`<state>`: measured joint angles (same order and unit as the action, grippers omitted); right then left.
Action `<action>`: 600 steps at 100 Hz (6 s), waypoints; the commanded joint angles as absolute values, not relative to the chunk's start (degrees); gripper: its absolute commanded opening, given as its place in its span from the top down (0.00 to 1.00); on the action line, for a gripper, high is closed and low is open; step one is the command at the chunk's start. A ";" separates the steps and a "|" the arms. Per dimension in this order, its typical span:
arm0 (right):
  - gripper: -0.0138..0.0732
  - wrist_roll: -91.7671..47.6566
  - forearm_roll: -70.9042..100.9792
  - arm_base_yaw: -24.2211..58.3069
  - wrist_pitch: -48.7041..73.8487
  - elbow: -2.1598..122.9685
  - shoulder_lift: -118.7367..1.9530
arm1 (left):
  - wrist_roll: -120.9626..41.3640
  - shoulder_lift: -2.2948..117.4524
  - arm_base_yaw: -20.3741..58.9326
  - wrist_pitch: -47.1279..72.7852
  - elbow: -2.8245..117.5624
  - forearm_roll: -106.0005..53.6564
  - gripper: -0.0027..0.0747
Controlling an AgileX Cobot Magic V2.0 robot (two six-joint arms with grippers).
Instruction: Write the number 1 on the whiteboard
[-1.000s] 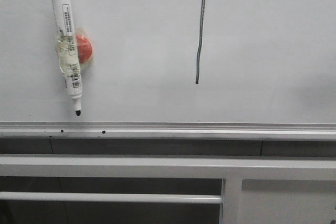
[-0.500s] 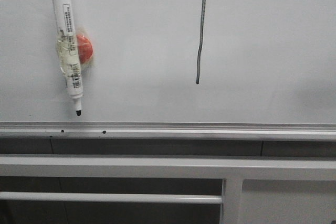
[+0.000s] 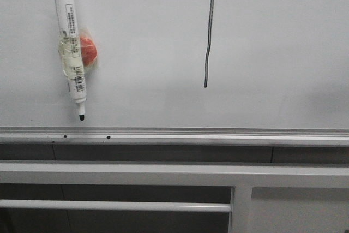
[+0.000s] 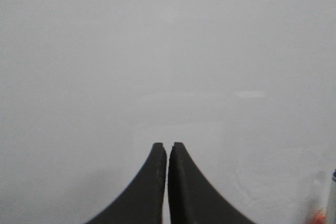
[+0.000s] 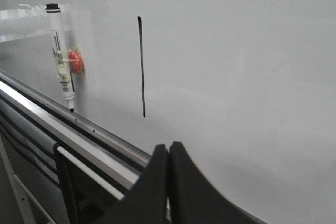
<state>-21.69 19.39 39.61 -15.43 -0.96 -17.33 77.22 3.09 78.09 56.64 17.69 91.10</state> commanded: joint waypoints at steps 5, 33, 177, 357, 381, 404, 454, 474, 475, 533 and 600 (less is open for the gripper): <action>0.91 -22.22 19.31 39.62 -19.38 -2.08 -17.76 | 81.65 4.11 67.43 42.90 18.91 94.34 0.99; 0.91 -22.22 19.31 39.62 -19.38 -2.08 -17.76 | 87.72 4.11 36.55 24.79 18.91 94.34 0.99; 0.91 -22.22 19.31 39.62 -19.38 -2.08 -17.76 | 26.61 3.65 6.99 17.21 17.55 28.43 0.99; 0.91 -22.22 19.31 39.62 -19.38 -2.08 -17.76 | 0.57 -1.70 0.09 14.71 -0.71 -0.33 0.99; 0.91 -22.22 19.31 39.62 -19.38 -2.08 -17.76 | 3.59 -1.70 -0.47 14.83 -0.71 0.63 0.99; 0.91 -22.22 19.31 39.62 -19.38 -2.08 -17.76 | 6.40 -1.70 -0.47 15.16 -0.71 3.04 0.99; 0.91 -22.22 19.31 39.62 -19.38 -2.08 -17.76 | 6.40 -1.60 -0.47 14.81 -0.71 -2.95 0.99; 0.91 -22.22 19.31 39.62 -19.38 -2.08 -17.76 | 6.40 -1.60 -0.47 14.81 -0.71 -2.95 0.99; 0.91 -22.22 19.31 39.62 -19.38 -2.08 -17.76 | 6.40 -1.60 -0.47 14.81 -0.71 -2.95 0.99; 0.91 -22.22 1.79 36.79 -14.31 -2.26 -15.10 | 6.40 -1.60 -0.47 14.81 -0.71 -2.95 0.99; 0.91 -0.81 -0.50 2.16 12.16 -2.26 1.49 | 6.40 -1.60 -0.47 14.81 -0.71 -2.95 0.99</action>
<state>-1.66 0.46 4.14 13.27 -0.96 0.40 5.87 -0.19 -0.36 18.89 -0.38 -2.47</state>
